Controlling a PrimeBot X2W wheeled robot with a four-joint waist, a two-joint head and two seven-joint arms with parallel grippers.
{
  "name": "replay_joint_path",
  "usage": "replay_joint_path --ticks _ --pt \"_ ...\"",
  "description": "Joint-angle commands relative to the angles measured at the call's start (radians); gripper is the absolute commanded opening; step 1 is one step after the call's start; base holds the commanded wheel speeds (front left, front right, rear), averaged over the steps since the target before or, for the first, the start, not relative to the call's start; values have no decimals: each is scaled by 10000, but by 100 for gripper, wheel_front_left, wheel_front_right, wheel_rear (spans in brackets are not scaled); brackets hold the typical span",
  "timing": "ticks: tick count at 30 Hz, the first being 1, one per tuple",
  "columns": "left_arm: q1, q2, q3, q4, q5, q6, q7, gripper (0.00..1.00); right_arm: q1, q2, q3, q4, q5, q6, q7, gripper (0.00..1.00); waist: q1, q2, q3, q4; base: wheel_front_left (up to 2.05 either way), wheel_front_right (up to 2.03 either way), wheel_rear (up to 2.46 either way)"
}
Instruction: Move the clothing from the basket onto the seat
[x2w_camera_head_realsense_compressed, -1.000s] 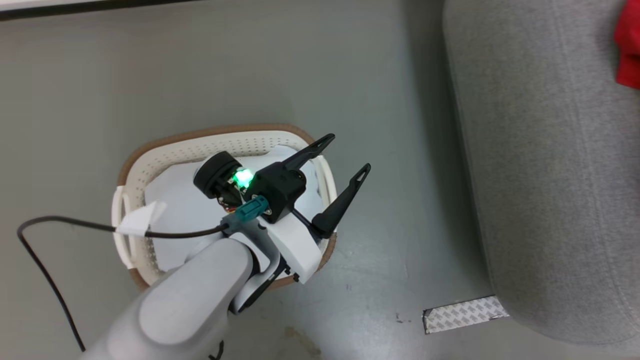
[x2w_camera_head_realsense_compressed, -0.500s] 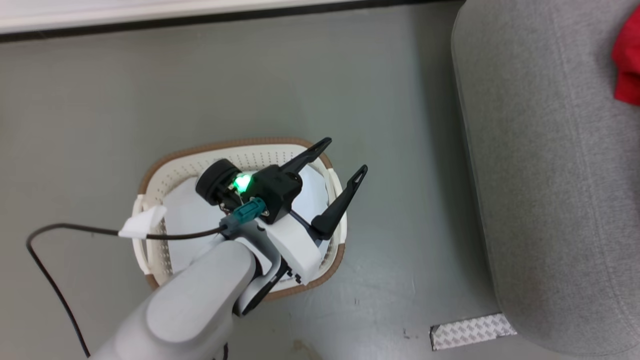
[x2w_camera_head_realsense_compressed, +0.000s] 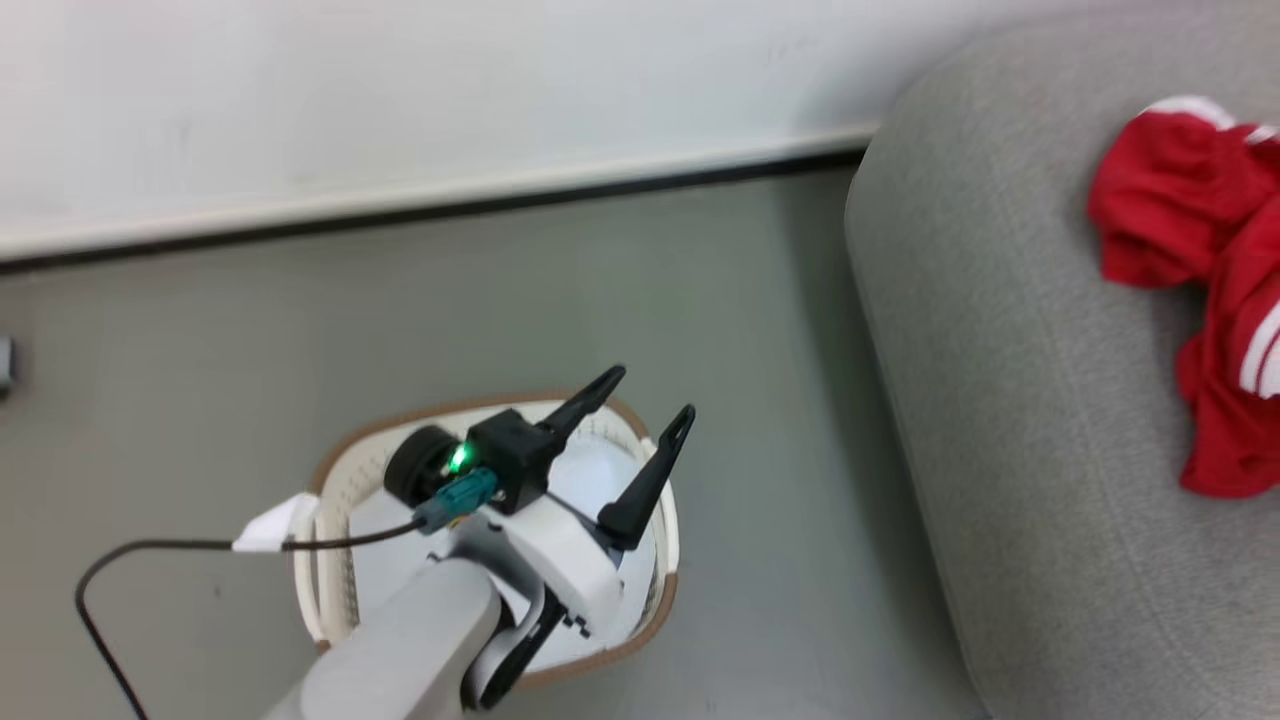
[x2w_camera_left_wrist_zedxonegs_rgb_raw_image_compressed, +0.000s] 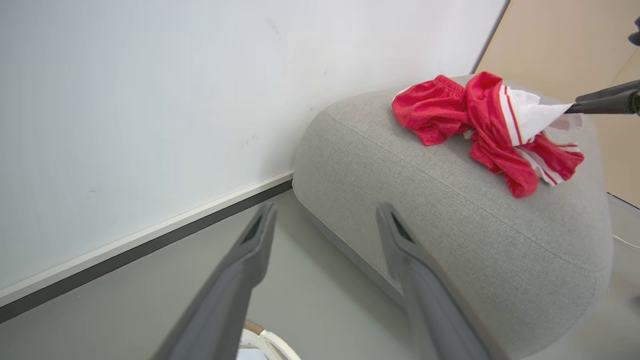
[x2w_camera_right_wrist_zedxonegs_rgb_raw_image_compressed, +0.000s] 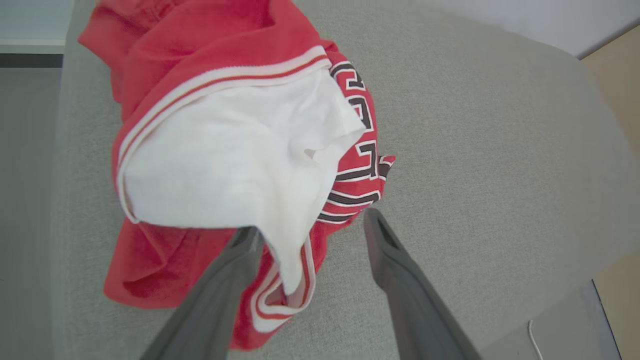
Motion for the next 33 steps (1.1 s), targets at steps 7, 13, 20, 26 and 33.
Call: replay_joint_path --ticks 7,13,20,26,33 --pt "1078 159 567 -1 -535 349 -374 100 971 -882 -367 -1972 65 -25 481 100 1 0 -1849 99 0 0 0" --pt "1456 281 1045 -238 -737 605 -447 100 1609 -722 -1201 -3425 -352 -25 147 100 1 0 -2308 497 0 0 0" --pt "2023 536 1788 -539 -1150 821 -475 100 2575 340 -2144 -5038 -879 -25 -738 100 1 0 -2834 1228 0 0 0" --pt "2699 783 2700 -587 -1463 1287 -478 100 3399 1504 -2327 -5745 -1316 -25 -1887 100 1 0 -3252 1829 0 0 0" --pt "3694 779 4039 -838 -1546 1634 -481 100 4404 3038 -2608 -5971 -1708 -25 -3804 100 1 0 -3469 2372 0 0 0"
